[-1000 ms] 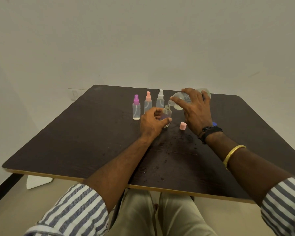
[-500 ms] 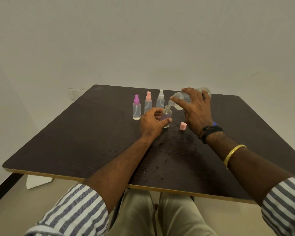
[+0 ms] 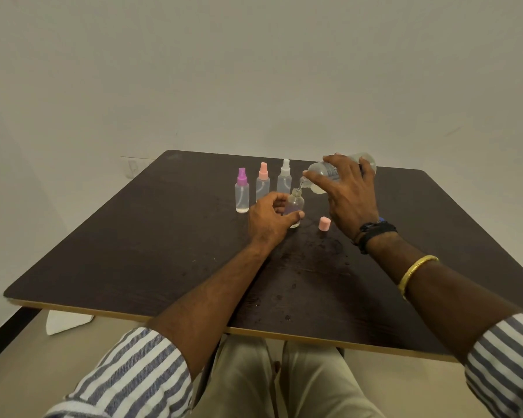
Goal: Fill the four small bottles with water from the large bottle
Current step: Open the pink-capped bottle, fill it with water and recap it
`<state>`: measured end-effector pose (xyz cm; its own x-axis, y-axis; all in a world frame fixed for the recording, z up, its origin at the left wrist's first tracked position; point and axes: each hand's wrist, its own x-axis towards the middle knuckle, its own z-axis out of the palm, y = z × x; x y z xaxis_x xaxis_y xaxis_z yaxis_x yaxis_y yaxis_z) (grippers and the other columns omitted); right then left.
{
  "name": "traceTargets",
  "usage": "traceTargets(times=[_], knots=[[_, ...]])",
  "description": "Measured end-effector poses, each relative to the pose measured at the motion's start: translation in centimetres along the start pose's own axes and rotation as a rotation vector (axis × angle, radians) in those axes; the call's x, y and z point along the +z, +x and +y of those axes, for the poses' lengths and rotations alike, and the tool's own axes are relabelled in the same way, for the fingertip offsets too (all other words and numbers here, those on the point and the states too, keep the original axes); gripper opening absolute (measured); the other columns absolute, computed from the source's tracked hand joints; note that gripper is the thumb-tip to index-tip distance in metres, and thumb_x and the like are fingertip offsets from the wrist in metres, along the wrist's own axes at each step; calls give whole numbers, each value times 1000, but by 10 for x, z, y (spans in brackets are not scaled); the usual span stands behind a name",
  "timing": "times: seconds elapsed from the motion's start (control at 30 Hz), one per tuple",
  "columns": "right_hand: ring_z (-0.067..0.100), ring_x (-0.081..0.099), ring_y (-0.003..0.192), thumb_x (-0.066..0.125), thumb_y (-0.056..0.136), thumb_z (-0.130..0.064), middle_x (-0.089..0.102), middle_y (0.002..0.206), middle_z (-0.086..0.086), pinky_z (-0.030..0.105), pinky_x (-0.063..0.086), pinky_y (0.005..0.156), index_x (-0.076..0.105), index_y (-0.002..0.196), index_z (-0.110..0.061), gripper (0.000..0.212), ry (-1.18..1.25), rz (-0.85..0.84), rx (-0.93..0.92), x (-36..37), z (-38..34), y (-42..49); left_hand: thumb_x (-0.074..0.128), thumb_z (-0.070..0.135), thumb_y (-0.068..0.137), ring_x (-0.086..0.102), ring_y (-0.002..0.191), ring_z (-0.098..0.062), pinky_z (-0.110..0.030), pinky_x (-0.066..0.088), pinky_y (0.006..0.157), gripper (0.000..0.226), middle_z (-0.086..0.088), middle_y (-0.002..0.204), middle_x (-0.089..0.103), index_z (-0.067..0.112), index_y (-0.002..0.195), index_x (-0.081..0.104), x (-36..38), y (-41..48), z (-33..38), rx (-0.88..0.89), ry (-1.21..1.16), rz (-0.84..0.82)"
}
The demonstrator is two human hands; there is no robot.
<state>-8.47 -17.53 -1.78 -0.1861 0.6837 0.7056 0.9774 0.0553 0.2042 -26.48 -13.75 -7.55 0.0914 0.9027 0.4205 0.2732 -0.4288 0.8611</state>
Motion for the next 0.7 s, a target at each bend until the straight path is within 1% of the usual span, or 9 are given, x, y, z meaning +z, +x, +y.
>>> traceTargets(times=[0.1,0.4,0.57,0.7], knots=[[38,41,138,63,77,8,48,144,15,64,23,114,60,134,-35,71,2,2,4,1,0,0,88,30,77,68,92,-7,-9,53,75,45,2,104,73,13,114,70,0,0,-1,3,-2,-3],[36,41,138,68,77,7,48,144,13,63,24,114,59,134,-37,72,-19,19,-7,3,1,2,89,33,76,70,93,-9,-15,57,79,48,1,105,75,14,116,70,1,2,-2,-1,6,3],[36,41,138,67,75,6,48,145,13,61,23,114,58,134,-37,73,-23,14,-13,3,0,1,88,32,76,68,93,-5,-7,52,73,47,3,105,74,14,115,70,0,1,-1,-7,0,1],[36,42,138,65,73,8,48,145,13,61,23,114,58,134,-37,76,-31,13,-13,2,0,1,88,32,76,69,93,-7,-9,52,74,46,2,105,74,14,115,70,-1,0,-2,-11,-1,-2]])
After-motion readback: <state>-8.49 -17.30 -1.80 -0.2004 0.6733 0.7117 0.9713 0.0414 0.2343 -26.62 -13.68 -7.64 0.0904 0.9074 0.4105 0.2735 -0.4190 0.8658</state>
